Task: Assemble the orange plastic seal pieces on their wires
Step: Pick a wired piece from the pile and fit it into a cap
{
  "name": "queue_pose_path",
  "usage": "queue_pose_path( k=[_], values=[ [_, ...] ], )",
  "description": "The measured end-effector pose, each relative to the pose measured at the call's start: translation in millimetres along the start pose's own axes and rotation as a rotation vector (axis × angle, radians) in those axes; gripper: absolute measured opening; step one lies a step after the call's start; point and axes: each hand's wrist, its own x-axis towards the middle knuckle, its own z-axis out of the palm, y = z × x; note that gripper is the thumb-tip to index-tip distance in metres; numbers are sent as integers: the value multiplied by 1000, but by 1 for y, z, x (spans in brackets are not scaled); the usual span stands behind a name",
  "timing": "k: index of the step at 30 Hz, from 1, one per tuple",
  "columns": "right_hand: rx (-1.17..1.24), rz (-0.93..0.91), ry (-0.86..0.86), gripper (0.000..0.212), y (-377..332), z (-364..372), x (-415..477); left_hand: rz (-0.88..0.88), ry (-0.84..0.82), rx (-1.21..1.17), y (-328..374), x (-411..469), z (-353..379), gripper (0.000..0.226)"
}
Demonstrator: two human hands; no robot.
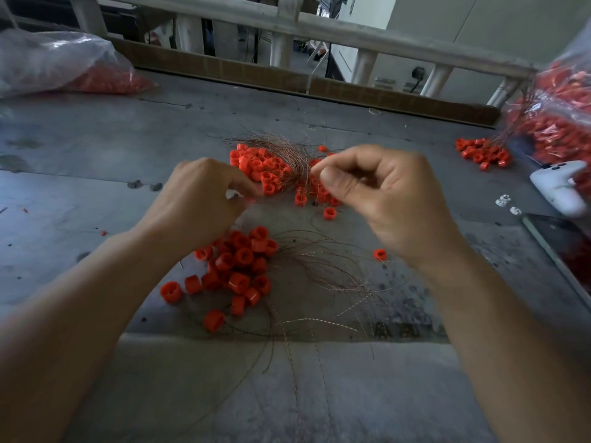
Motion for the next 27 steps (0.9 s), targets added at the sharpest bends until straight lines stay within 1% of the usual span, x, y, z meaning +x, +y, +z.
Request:
queue_pose_path(
  k=[2, 4, 7, 10, 12, 15, 17, 20, 22, 27],
  values=[
    [63, 4, 80, 11, 1, -7, 2, -26, 25, -66, 2, -1, -2, 16],
    [73, 20, 127, 11, 4, -13, 5, -61, 36, -106, 4, -2, -5, 22],
    [76, 61, 155, 11, 10, -17, 8, -68, 44, -115, 7, -3, -7, 27],
    [56, 93, 153, 13, 16, -18, 10, -49, 45, -92, 9, -4, -8, 21],
    [-3, 123, 129, 12, 21, -18, 12, -24, 41, -103, 11, -5, -8, 18],
    [-187, 187, 27, 7, 33, -15, 14, 16, 49, -132, 14, -7, -9, 15],
    [-293, 216, -42, 12, 40, -10, 15, 18, 59, -151, 15, -7, -9, 18],
    [-369, 241, -112, 18, 48, -4, 18, -1, 63, -175, 15, -8, -10, 20],
    [-401, 249, -131, 18, 52, -3, 19, -5, 51, -195, 15, -9, -9, 21],
    [-427, 246, -101, 18, 56, -6, 21, 2, 45, -248, 17, -11, -5, 23]
  ],
)
